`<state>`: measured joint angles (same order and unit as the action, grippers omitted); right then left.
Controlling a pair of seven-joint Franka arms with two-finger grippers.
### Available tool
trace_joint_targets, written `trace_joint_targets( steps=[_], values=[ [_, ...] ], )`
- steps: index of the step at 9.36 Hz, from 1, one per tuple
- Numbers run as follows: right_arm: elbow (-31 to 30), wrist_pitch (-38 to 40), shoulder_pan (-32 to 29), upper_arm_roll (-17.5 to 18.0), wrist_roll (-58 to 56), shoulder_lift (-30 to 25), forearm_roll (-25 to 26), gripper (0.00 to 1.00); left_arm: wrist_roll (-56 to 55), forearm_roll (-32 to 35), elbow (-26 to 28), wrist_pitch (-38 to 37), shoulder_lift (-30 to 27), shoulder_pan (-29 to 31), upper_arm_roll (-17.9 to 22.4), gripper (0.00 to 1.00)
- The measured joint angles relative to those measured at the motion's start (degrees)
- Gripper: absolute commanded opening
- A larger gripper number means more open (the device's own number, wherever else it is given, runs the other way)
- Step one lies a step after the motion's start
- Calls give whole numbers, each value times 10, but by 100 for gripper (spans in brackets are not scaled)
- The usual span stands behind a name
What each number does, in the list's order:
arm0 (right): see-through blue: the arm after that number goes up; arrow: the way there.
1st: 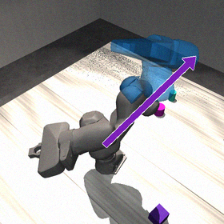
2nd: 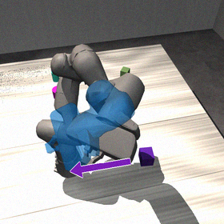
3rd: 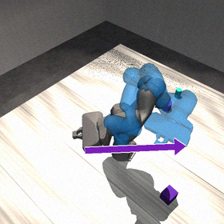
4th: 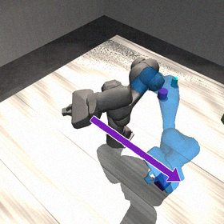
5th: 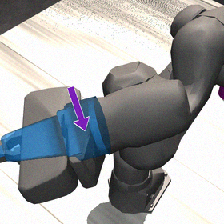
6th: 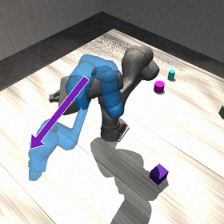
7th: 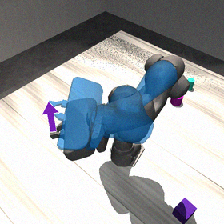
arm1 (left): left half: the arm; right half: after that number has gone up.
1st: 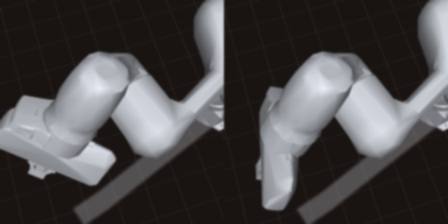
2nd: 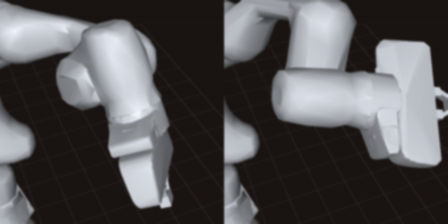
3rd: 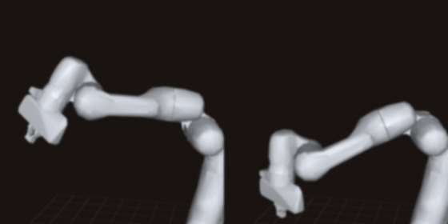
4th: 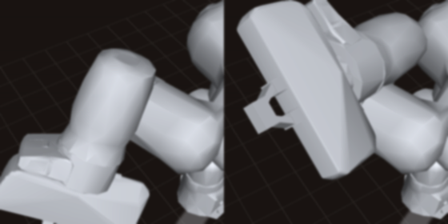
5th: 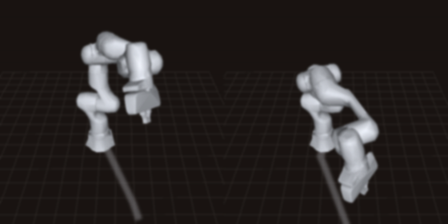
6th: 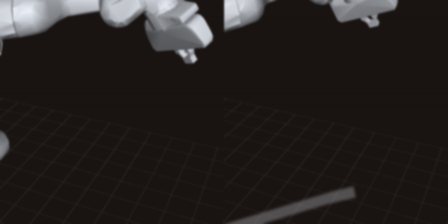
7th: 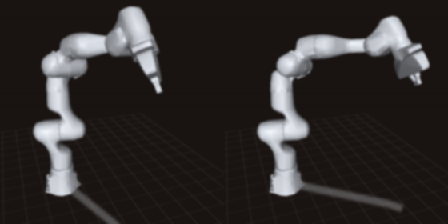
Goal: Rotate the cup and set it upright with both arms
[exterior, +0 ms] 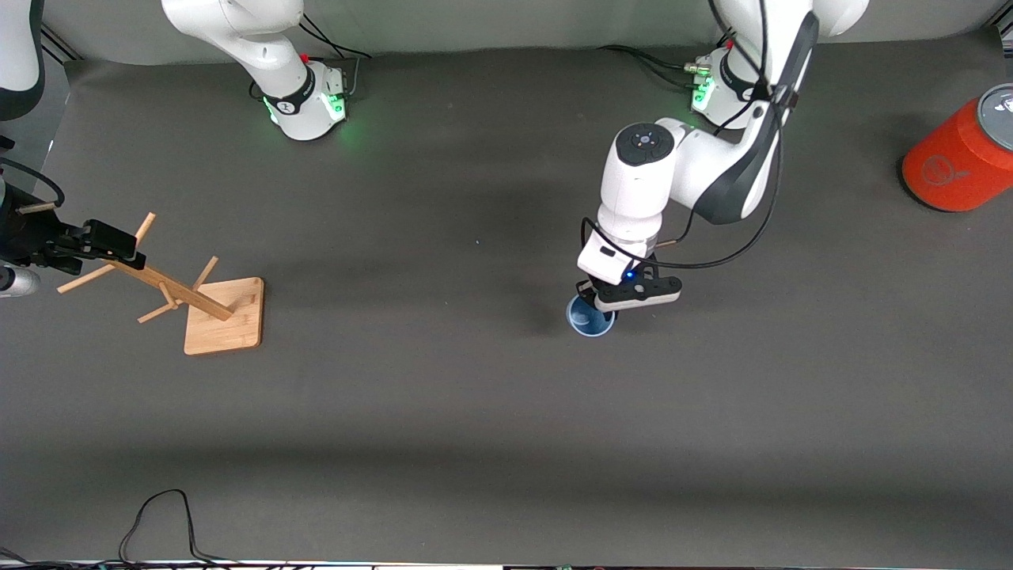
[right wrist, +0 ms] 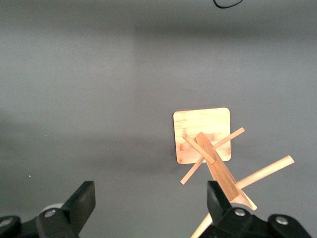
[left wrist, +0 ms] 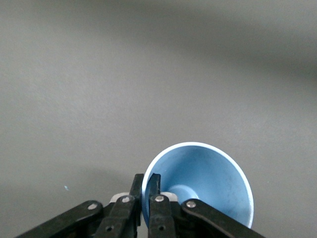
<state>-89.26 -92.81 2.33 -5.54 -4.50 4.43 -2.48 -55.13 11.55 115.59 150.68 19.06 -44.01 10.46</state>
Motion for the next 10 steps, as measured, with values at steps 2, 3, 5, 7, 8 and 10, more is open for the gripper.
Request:
trace_joint_targets(
  steps=[2, 3, 5, 7, 8, 10],
  values=[
    [0, 0, 0, 0, 0, 0, 0, 100, -27, 1, 7, 40, 34, -5, -2, 0],
    [0, 0, 0, 0, 0, -1, 0, 100, -42, 1, 9, 62, 54, -9, -2, 0],
    [0, 0, 0, 0, 0, -1, 0, 100, -64, 1, 8, 95, 80, -17, -2, 99],
    [0, 0, 0, 0, 0, -1, 0, 100, -71, 1, 8, 94, 81, -17, -2, 100],
    [0, 0, 0, 0, 0, -1, 0, 100, -72, 1, 8, 94, 81, -17, -1, 100],
    [0, 0, -1, -1, 0, -1, 0, 100, -74, 1, -7, 69, 77, -17, 4, 100]
  ],
)
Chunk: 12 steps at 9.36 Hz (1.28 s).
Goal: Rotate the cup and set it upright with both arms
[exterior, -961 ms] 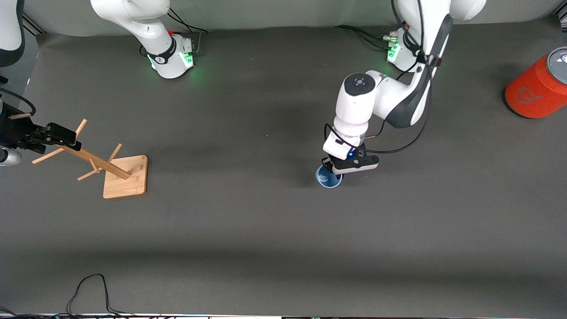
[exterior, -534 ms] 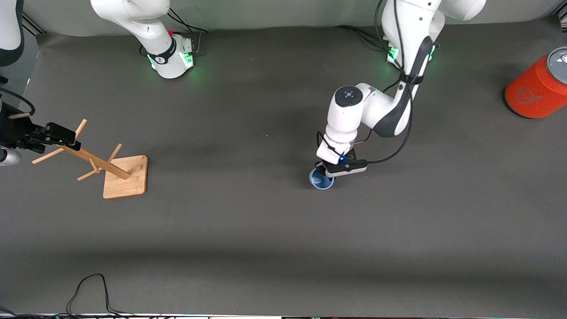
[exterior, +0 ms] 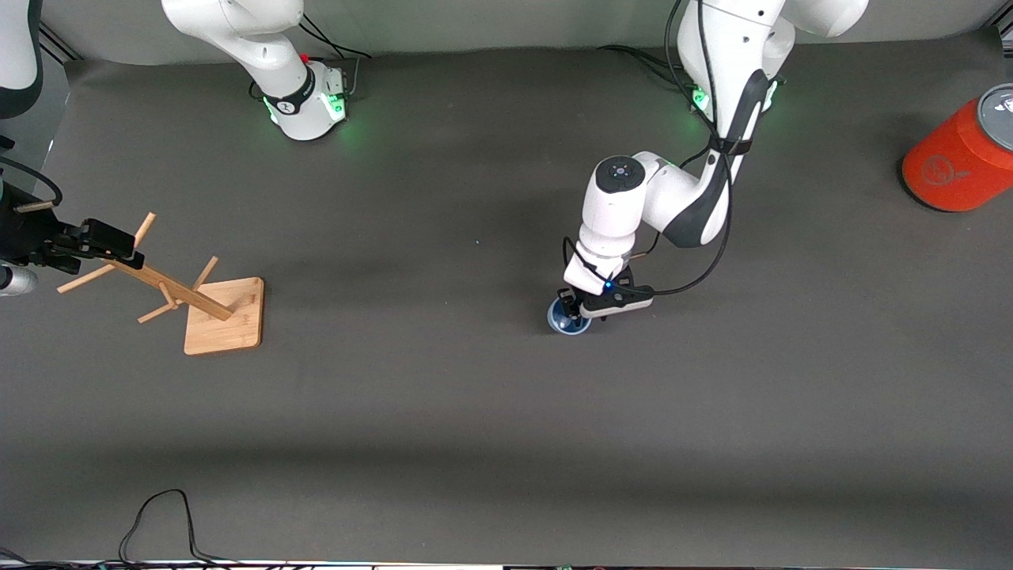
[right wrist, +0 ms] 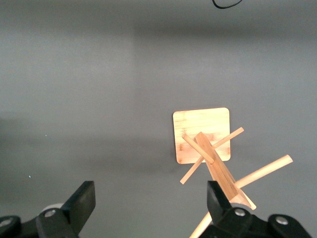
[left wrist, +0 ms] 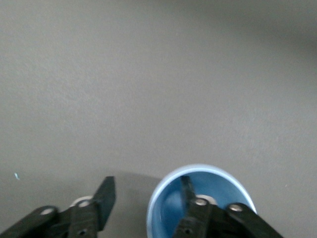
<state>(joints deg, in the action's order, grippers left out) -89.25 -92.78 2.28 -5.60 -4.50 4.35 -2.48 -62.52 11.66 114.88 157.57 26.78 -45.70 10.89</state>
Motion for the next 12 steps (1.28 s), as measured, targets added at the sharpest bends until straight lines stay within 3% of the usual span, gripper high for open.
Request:
trace_joint_targets(
  steps=[3, 7, 10, 12],
  values=[
    [0, 0, 0, -1, 0, 0, 0, 100, 6, 0, -71, -141, -29, 7, 4, 100],
    [0, 0, 0, -1, 0, 0, 0, 100, 100, -48, -255, -403, -54, 24, 4, 100],
    [0, 0, -1, -2, 0, 0, 0, 100, 205, -59, -361, -516, -58, 73, 7, 100],
    [0, 1, 0, -2, 0, -1, 0, 100, 299, -57, -390, -567, -68, 125, 18, 100]
  ],
)
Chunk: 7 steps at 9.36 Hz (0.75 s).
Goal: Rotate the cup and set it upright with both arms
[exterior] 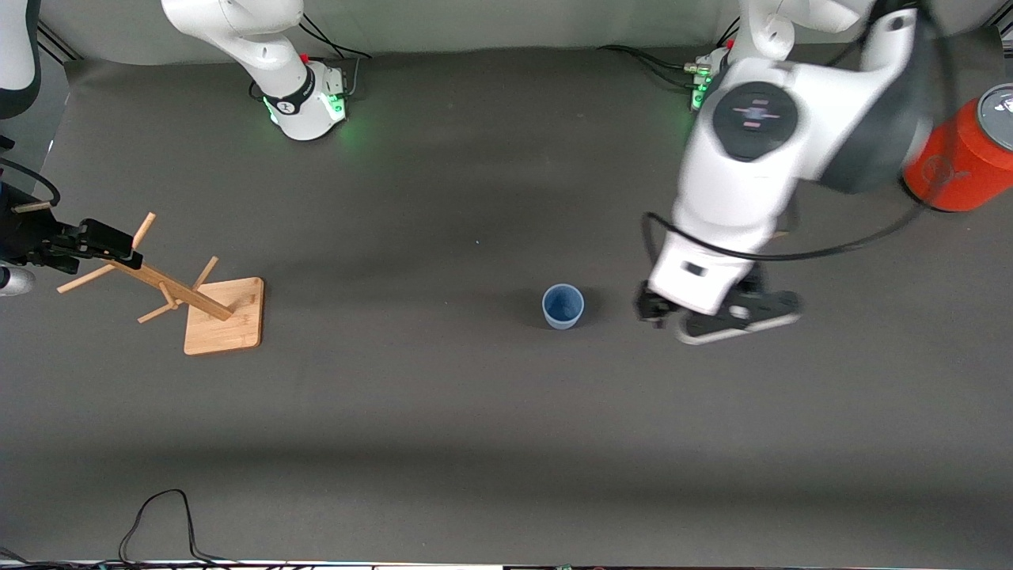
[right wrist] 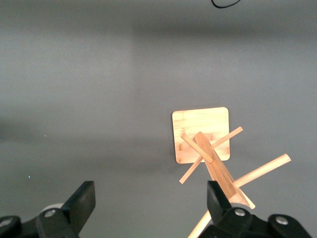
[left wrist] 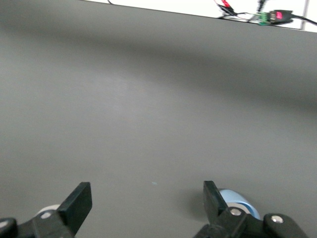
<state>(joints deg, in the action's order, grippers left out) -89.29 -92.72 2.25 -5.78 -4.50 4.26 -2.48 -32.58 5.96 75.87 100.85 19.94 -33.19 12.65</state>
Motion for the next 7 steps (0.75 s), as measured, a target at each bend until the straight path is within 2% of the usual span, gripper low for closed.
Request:
trace_joint_targets(
  steps=[2, 5, 6, 7],
  values=[
    [0, 3, 0, 0, 0, -2, 0, 100, 59, -1, 10, -35, -50, 57, 8, 100],
    [0, 7, -1, -2, 0, -8, 0, 100, 85, -2, 109, -34, -155, 94, 7, 100],
    [0, 7, -1, -2, 0, -10, 0, 100, 115, -8, 140, -33, -181, 124, -10, 100],
    [0, 7, 0, -2, 0, -11, 0, 100, 152, -16, 163, -34, -199, 187, -55, 100]
  ],
)
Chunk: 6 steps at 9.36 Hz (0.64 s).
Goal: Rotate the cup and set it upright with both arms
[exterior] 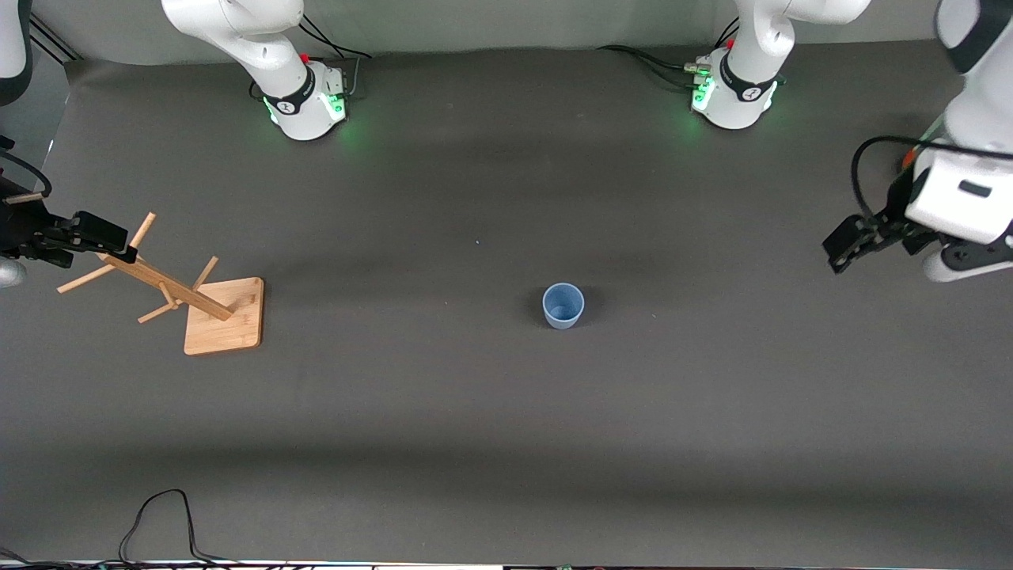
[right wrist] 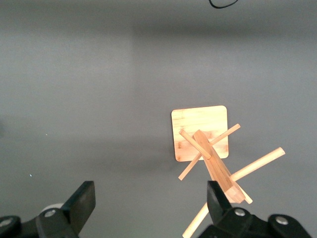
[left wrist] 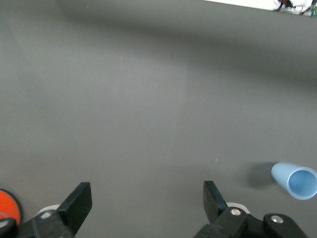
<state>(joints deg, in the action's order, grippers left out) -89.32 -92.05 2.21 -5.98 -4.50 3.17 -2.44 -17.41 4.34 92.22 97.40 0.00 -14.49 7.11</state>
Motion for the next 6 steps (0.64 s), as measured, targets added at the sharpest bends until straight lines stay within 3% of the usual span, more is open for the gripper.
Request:
trace_joint_targets(
  steps=[1, 2, 6],
  values=[
    [0, 0, 0, 0, 0, 0, 0, 100, 24, -6, 12, -1, -9, 57, -40, 100],
    [0, 0, 0, 0, 0, 0, 0, 100, 33, -9, 17, -1, -10, 82, -54, 100],
    [0, 0, 0, 0, 0, 0, 0, 100, 35, -10, 19, -3, -2, 110, -63, 100]
  ],
)
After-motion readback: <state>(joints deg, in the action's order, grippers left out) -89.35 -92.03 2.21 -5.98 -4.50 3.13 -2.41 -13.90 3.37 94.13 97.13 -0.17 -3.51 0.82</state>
